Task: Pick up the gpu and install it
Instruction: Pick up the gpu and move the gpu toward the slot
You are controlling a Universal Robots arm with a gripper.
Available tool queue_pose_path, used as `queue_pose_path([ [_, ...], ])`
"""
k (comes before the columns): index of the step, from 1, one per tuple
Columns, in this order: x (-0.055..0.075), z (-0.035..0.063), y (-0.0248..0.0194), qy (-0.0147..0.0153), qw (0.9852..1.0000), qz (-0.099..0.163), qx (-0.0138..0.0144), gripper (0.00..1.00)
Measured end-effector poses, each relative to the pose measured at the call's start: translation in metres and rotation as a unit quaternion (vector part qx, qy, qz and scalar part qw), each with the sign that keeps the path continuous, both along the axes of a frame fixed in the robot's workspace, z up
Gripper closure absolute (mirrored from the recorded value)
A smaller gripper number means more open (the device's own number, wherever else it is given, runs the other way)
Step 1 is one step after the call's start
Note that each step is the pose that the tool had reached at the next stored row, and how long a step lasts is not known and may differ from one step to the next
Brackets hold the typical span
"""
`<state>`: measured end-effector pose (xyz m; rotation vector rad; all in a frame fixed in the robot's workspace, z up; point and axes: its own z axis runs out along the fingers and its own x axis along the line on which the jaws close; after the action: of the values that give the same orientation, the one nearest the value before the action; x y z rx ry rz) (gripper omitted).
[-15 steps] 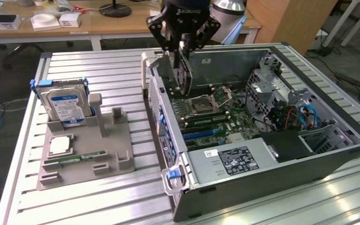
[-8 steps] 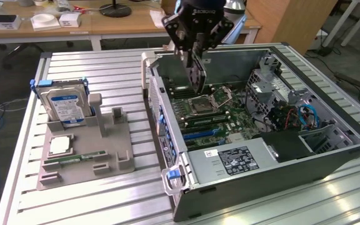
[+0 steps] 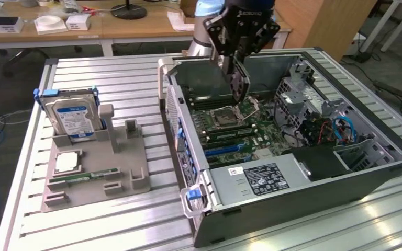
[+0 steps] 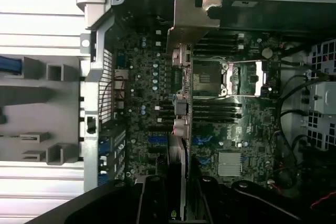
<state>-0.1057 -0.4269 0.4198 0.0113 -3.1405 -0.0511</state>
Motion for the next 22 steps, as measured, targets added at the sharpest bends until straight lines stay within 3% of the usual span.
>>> queue_pose_path([
  [13,0.059,-0.0003,0.0,0.0,1.0,0.0,0.0,0.74],
  [22,0.062,-0.0003,0.0,0.0,1.0,0.0,0.0,0.74],
])
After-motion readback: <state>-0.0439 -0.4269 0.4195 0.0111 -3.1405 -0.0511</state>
